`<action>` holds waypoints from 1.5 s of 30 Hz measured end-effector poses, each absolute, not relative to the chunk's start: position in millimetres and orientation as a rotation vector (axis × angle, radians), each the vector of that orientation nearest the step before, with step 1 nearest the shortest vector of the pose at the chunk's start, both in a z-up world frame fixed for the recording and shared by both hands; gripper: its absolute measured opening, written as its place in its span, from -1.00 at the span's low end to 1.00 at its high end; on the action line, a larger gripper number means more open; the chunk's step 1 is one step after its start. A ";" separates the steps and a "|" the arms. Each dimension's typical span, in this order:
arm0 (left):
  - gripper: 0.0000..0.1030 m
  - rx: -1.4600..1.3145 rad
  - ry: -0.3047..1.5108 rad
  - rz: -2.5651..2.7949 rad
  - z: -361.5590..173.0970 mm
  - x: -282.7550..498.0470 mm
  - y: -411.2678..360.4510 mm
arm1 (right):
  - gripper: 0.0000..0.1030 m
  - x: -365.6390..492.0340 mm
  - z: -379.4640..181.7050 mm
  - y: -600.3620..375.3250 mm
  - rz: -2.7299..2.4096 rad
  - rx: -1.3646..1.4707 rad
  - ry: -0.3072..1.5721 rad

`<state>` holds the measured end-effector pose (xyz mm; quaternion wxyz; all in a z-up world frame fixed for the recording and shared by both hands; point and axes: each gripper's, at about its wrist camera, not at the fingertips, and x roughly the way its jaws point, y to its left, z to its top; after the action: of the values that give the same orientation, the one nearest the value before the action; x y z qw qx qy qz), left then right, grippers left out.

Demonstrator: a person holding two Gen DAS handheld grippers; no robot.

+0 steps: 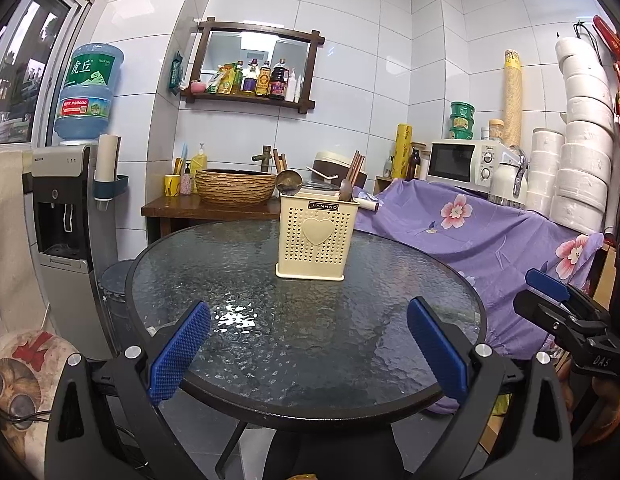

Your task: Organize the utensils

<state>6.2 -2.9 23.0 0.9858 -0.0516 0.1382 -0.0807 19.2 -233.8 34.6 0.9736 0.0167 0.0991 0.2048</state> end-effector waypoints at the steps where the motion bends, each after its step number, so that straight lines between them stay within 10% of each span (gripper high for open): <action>1: 0.88 -0.103 0.279 -0.163 23.0 6.3 -3.2 | 0.89 19.1 34.6 -233.7 0.413 0.034 0.200; 45: 0.88 -0.065 0.321 -0.140 19.4 14.8 -6.9 | 0.89 19.5 30.4 -225.9 0.403 0.034 0.219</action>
<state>14.8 -6.9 19.4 0.9842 -0.0324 0.1594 -0.0698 19.5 -225.9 30.4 0.9737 0.0169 0.1085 0.1995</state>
